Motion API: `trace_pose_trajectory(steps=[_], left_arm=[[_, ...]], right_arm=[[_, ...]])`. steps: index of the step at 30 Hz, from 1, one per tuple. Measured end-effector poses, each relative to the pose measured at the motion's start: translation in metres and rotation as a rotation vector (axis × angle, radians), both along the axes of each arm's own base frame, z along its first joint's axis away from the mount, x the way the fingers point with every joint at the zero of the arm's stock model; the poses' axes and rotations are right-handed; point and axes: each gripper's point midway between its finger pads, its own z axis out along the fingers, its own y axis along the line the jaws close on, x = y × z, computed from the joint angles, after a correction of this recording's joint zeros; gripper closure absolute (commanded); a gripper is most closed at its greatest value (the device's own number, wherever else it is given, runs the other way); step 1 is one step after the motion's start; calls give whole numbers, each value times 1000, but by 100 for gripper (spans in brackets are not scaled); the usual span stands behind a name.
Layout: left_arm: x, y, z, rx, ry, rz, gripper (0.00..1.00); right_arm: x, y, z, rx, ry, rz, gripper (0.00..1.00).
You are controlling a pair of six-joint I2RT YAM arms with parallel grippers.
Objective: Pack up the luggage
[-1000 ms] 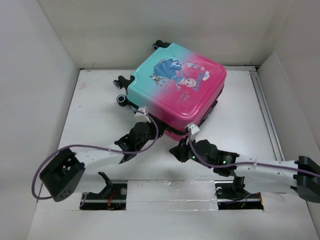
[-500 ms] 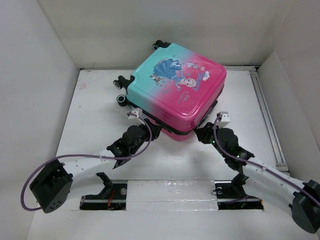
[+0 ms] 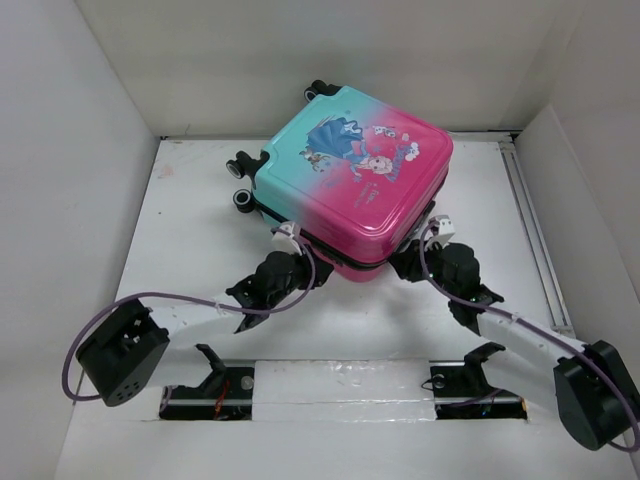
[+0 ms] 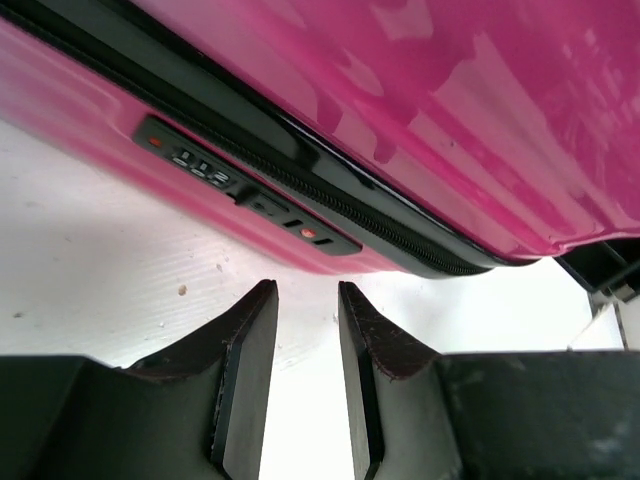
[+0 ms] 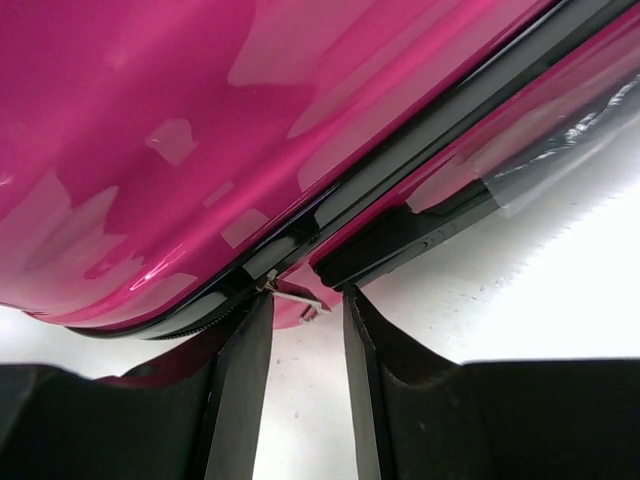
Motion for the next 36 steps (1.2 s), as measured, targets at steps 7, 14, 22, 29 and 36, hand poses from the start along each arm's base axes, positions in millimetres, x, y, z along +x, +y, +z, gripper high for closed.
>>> trace_pose_trajectory(steps=[7,14,22,29,36], left_arm=[[-2,-10,-1,2,0,-44,73],[-4,-30,5,-3,-18,-91,73],[3,-45,1,15,-23,-118,73],[5,-60,1,15,-24,-150,74],[5,-68,1,5,-22,-176,74]], right_arm=[[1,8,-7,-6,-1,73,61],[1,15,-4,14,-31,108,100],[-17,22,-1,52,-47,106,100],[-50,30,6,70,-26,92,100],[-60,63,-2,43,36,133,100]])
